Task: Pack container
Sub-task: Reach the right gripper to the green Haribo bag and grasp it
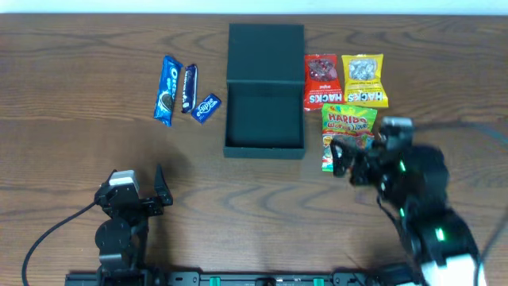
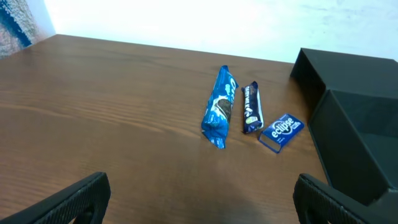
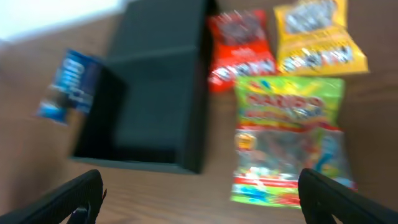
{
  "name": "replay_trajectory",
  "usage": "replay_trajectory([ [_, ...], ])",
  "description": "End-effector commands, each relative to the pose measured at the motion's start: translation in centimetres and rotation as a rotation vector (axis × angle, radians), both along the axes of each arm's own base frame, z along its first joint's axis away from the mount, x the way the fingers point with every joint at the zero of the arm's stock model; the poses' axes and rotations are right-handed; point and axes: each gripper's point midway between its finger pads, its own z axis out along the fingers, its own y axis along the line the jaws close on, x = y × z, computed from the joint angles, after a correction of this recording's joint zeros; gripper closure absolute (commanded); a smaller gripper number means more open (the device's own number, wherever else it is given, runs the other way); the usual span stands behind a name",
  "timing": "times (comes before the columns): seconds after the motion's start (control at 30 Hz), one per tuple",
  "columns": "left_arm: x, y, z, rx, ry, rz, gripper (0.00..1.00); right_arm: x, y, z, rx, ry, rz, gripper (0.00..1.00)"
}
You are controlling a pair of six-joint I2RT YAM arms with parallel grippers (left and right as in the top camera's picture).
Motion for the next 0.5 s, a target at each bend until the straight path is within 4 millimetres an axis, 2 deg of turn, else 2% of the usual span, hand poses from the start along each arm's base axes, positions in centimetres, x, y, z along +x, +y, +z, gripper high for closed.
replay_trajectory([
  [0.0,0.0,0.1,-1.4,0.004,0.029,0.007,0.05,2.1,-1.9,-2.9,-0.179,0.107,-0.028,0.03],
  [0.23,0.0,0.1,-1.4,0.004,0.029,0.007,0.05,4.0,-3.7,-11.3,-0.353,0.382,-0.074,0.05],
  [0.37,0.0,0.1,-1.4,0.004,0.029,0.007,0.05,4.4,-3.8,-14.6,-0.382,0.459,-0.070,0.06],
  [0.47,0.0,0.1,-1.4,0.004,0.029,0.007,0.05,4.9,-3.9,-15.9,-0.394,0.475,-0.073,0.09],
])
